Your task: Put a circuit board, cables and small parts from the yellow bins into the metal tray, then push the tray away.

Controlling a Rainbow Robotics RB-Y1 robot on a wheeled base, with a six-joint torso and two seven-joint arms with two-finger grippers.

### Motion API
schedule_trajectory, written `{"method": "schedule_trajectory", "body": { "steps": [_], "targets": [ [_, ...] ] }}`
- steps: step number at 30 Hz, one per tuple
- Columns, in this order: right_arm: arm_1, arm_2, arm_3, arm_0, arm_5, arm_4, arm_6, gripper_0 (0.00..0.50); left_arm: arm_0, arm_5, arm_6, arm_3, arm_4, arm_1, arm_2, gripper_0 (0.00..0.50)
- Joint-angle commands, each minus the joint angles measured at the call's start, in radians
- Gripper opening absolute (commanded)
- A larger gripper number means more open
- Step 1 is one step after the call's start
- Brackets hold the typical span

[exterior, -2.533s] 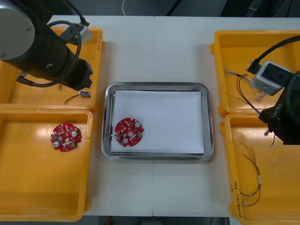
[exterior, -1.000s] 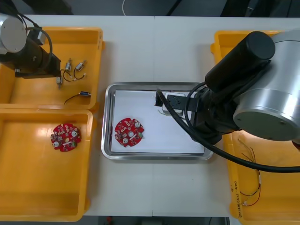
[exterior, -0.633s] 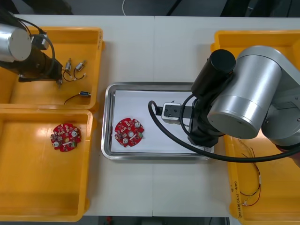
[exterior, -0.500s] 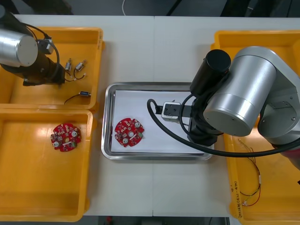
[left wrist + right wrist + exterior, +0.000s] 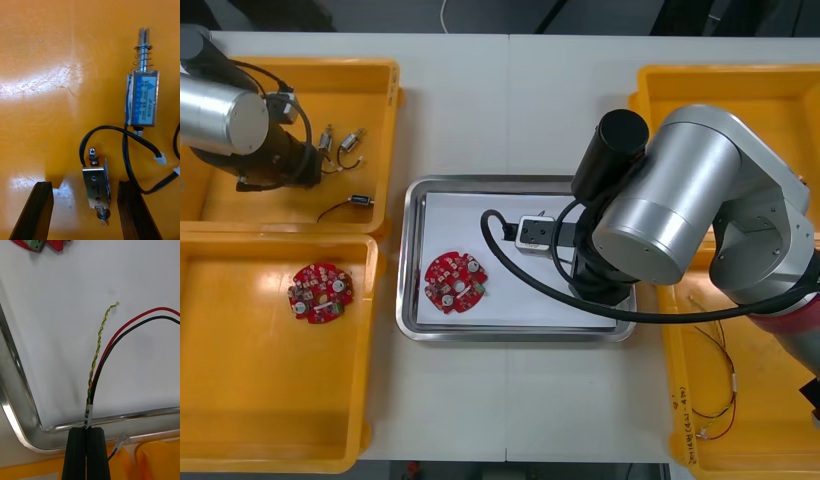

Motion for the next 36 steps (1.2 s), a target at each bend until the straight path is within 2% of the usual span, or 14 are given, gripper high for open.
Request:
{"method": "schedule_trajectory", "body": {
  "steps": [1, 6, 7, 8, 9, 11, 23, 28, 29, 30, 31, 32, 34, 36],
  "targets": [
    [0.047, 0.017, 0.011, -0.038, -0.006, 0.020, 0.028, 0.000, -0.048, -0.033, -0.064, 0.007, -0.025, 0.007, -0.017, 0.500],
    [0.049, 0.069, 0.015, -0.038, -0.007, 0.068, 0.037, 0.000, -0.048, -0.043, -0.064, 0.007, -0.028, 0.007, -0.017, 0.500],
    [0.049, 0.077, 0.017, -0.038, -0.011, 0.075, 0.039, 0.000, -0.049, -0.043, -0.064, 0.007, -0.026, 0.007, -0.017, 0.431],
    [0.049, 0.088, 0.018, -0.038, -0.014, 0.085, 0.037, 0.000, -0.049, -0.044, -0.061, 0.007, -0.026, 0.007, -0.019, 0.250],
    [0.050, 0.095, 0.026, -0.038, -0.017, 0.091, 0.039, 0.000, -0.048, -0.044, -0.059, 0.007, -0.026, 0.007, -0.017, 0.013],
    [0.060, 0.097, 0.046, -0.038, -0.020, 0.091, 0.040, 0.000, -0.048, -0.046, -0.061, 0.007, -0.026, 0.007, -0.017, 0.000],
    [0.078, 0.097, 0.126, -0.036, -0.067, 0.079, 0.039, 0.000, -0.048, -0.039, -0.064, -0.001, -0.016, 0.009, 0.000, 0.000],
    [0.080, 0.097, 0.146, -0.031, -0.089, 0.069, 0.039, 0.000, -0.048, 0.023, -0.064, -0.037, -0.016, 0.020, 0.035, 0.000],
    [0.078, 0.097, 0.146, -0.028, -0.089, 0.069, 0.037, 0.079, -0.048, 0.046, -0.064, -0.051, -0.014, 0.024, 0.046, 0.001],
    [0.080, 0.097, 0.146, -0.025, -0.090, 0.069, 0.034, 0.230, -0.048, 0.065, -0.064, -0.060, -0.014, 0.027, 0.052, 0.000],
    [0.080, 0.097, 0.146, -0.022, -0.089, 0.069, 0.032, 0.346, -0.048, 0.088, -0.065, -0.073, -0.014, 0.029, 0.063, 0.000],
    [0.078, 0.097, 0.146, -0.019, -0.089, 0.068, 0.032, 0.420, -0.048, 0.105, -0.065, -0.082, -0.014, 0.030, 0.070, 0.000],
    [0.080, 0.097, 0.146, -0.016, -0.087, 0.068, 0.031, 0.500, -0.048, 0.132, -0.065, -0.099, -0.014, 0.033, 0.082, 0.000],
    [0.078, 0.097, 0.146, -0.015, -0.081, 0.062, 0.025, 0.500, -0.048, 0.163, -0.065, -0.117, -0.013, 0.036, 0.098, 0.000]
  ]
}}
